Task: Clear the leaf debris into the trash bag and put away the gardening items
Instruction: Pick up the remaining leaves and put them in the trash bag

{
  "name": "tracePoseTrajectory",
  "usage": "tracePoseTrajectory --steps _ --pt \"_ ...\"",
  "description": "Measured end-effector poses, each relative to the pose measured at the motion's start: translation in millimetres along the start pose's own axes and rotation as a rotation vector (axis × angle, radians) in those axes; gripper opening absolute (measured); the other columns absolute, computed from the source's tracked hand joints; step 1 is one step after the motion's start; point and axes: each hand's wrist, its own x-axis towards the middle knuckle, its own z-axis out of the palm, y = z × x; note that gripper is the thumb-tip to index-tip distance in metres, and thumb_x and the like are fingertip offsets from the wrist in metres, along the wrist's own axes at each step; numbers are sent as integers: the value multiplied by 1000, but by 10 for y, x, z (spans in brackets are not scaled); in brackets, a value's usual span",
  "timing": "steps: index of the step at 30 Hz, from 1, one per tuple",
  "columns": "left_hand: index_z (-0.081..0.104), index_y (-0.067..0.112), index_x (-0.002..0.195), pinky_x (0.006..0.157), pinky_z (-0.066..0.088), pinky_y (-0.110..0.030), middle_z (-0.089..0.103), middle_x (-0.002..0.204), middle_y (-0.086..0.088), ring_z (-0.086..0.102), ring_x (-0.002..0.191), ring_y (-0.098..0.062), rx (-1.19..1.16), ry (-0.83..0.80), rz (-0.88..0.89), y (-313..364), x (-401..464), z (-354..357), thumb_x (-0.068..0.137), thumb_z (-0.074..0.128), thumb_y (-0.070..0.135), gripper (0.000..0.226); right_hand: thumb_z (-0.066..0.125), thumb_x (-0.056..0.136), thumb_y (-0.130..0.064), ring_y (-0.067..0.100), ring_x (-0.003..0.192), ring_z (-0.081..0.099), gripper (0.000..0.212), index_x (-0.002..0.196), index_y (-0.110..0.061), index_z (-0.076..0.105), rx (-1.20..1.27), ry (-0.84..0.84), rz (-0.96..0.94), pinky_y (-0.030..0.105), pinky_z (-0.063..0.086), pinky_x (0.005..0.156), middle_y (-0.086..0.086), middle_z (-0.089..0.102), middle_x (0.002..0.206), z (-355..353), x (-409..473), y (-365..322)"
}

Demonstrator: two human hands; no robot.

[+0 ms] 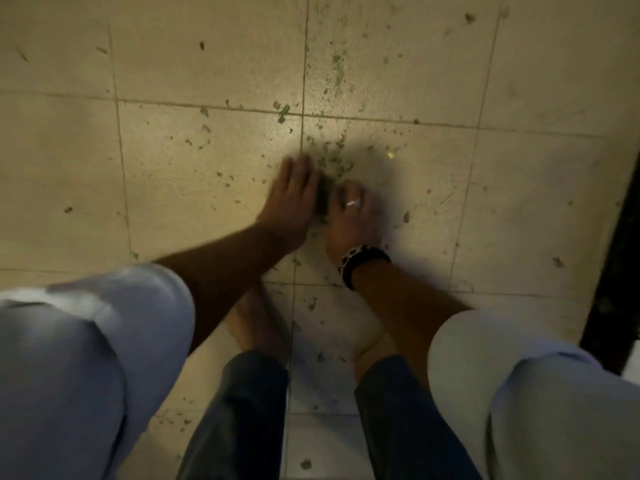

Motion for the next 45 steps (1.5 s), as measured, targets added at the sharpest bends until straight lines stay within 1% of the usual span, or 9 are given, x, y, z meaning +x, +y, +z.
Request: tracePoseTrajectory --steps 3,6,13,18,22,25,30,39,45 --pt "13 8 157 124 16 -48 12 164 -15 7 152 -35 -152 43 16 79 -278 -83 85 51 -6 83 42 90 -15 40 139 22 64 152 -16 25 33 -36 -122 50 27 113 15 20 157 -57 -134 215" --pt "28 -3 151 123 19 -45 29 156 -26 25 145 -40 -202 234 -204 -128 -617 -277 80 58 -11 77 59 76 -3 38 126 36 78 147 -20 29 171 77 243 46 42 102 15 33 144 -230 -259 740" --pt "23 10 148 90 51 -57 27 146 -20 35 125 -46 -124 56 -556 -98 -956 89 76 78 20 91 70 78 -5 35 121 43 89 147 -19 15 250 -124 606 39 46 96 18 26 142 -145 -652 1333" --pt "21 12 152 86 49 -42 34 137 -19 43 113 -38 -304 146 -532 370 -816 401 87 62 6 77 52 92 -9 41 136 28 78 153 -5 3 10 -82 360 48 42 104 22 17 154 267 -570 541" --pt "27 12 152 96 49 -46 40 137 -19 47 117 -36 -392 183 -314 239 -947 357 89 57 7 70 49 84 3 34 128 37 69 148 -14 29 128 -26 56 42 50 93 12 31 147 301 -678 311" --pt "33 10 149 96 47 -47 43 140 -20 46 120 -38 -323 249 -402 -51 -1231 265 92 58 10 63 54 84 -2 32 125 41 59 140 -12 37 258 117 517 37 46 96 13 38 140 259 -853 667" --pt "42 4 134 88 45 -52 43 127 -26 47 109 -48 -322 166 -624 -183 -1472 334 81 67 9 58 57 90 -26 38 137 29 69 146 -5 23 336 -108 1061 45 24 113 21 23 153 369 -1034 806" --pt "51 12 136 85 51 -21 57 119 -2 56 103 -14 -829 336 -537 528 -909 356 89 64 8 49 55 83 -1 36 129 42 67 145 -4 30 650 55 493 41 40 105 23 43 139 349 -430 -258" --pt "39 7 145 94 40 -23 45 134 -20 52 113 -28 -461 402 -420 -50 -646 44 95 48 -1 51 58 82 -1 35 119 47 74 149 -11 27 289 165 213 42 49 95 19 38 139 -83 18 231"
